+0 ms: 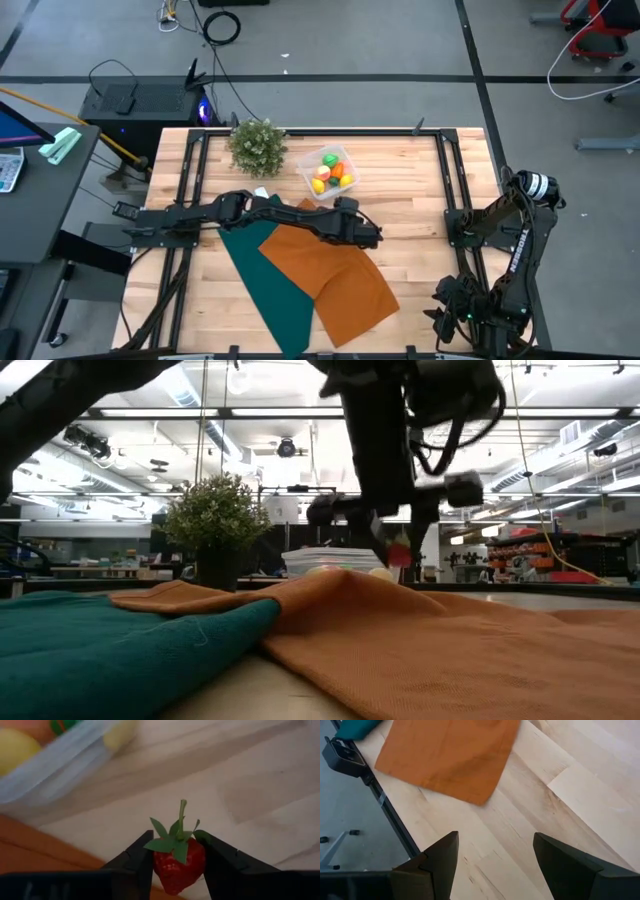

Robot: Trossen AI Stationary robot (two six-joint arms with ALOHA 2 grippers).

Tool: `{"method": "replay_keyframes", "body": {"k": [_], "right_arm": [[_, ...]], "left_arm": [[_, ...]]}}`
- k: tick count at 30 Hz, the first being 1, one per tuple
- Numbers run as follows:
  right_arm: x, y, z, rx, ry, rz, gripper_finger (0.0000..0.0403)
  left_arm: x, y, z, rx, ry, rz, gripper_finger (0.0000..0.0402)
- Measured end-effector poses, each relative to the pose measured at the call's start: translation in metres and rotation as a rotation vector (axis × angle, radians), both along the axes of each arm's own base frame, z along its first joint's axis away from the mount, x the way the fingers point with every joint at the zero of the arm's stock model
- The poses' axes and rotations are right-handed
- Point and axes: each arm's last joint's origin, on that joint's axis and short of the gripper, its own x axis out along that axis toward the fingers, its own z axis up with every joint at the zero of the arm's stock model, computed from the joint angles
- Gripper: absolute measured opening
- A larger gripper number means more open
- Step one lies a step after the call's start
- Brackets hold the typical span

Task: Pick and placing Produce into tupperware
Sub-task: Put the red strawberry into the transparent bin

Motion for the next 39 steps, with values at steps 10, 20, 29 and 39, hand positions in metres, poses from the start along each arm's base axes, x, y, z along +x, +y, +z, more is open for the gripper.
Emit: {"method": "replay_keyframes", "body": {"k": [10,20,29,39], "right_arm": [[0.001,0.0,0.0,-0.004,-0.018,-0.005,0.0224],[0.001,-0.001,0.001,-0.008,-0.048,-0.032,0.0224],[0.01,-0.006,0.001,-0.016,-0.079,-0.085,0.0224],[0.025,-0.013,0.002,-0.035,-0.12,-0.147,0.0224]], "left_arm": [[-0.012,0.019,0.071,0.143,-0.137,0.034,0.0164],[-0.031,0.049,0.135,0.267,-0.178,0.006,0.0137],[-0.047,0.101,0.134,0.211,0.023,-0.019,0.0146],[-0.061,0.173,0.13,0.116,0.127,-0.078,0.0151]]}}
